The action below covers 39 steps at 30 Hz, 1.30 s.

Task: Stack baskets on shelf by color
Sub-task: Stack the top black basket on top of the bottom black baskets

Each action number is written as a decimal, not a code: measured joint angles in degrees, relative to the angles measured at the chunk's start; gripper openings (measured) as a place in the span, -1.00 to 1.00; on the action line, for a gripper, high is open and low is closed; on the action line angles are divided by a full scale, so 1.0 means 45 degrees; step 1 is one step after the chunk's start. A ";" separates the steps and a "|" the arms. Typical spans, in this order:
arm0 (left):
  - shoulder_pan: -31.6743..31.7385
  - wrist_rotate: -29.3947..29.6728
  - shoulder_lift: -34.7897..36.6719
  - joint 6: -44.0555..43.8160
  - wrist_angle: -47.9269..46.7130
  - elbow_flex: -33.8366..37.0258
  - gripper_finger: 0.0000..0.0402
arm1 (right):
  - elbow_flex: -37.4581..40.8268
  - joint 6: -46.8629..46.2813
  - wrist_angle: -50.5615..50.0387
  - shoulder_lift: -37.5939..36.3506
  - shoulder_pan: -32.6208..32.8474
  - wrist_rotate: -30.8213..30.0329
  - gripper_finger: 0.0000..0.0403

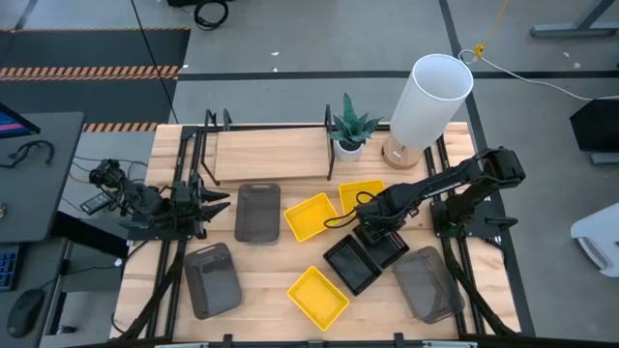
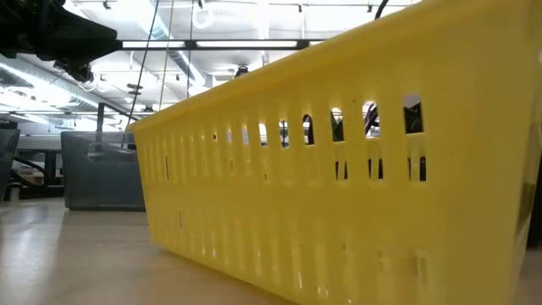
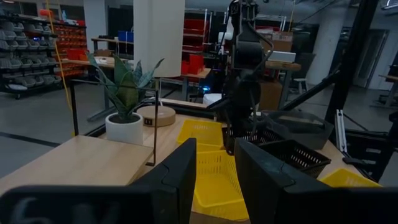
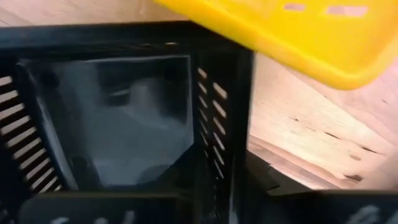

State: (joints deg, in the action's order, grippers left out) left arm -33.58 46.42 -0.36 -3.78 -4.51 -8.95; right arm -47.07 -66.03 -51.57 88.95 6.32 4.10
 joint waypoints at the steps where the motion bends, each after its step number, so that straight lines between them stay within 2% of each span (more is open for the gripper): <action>1: 0.0000 0.0003 0.0001 0.0001 0.0000 0.0000 -0.42 | 0.0000 0.0011 0.0033 0.0000 0.0012 0.0010 -0.74; 6: 0.0000 0.0002 0.0000 0.0001 0.0000 0.0000 -0.42 | -0.0010 0.0130 0.0077 -0.0005 0.0064 0.0184 -0.96; 13: 0.0004 0.0000 0.0000 0.0000 0.0000 0.0000 -0.42 | -0.0509 0.0705 -0.0495 -0.0312 0.0011 0.0258 -0.95; 28: 0.0005 -0.0001 0.0000 0.0002 0.0000 0.0000 -0.42 | -0.3616 0.0258 -0.4815 -0.2062 -0.0042 -0.1620 -0.97; 34: 0.0005 0.0003 0.0000 -0.0002 0.0000 0.0000 -0.42 | -0.4869 0.0257 -0.4687 -0.2071 0.0106 -0.1671 -0.97; 39: 0.0000 0.0004 0.0005 0.0001 0.0000 0.0000 -0.42 | -0.5115 0.0010 -0.3593 -0.1662 0.0552 -0.1290 -0.97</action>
State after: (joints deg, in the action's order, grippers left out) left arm -33.58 46.44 -0.34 -3.77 -4.51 -8.95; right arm -70.08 -65.98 -67.74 81.47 8.81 -1.71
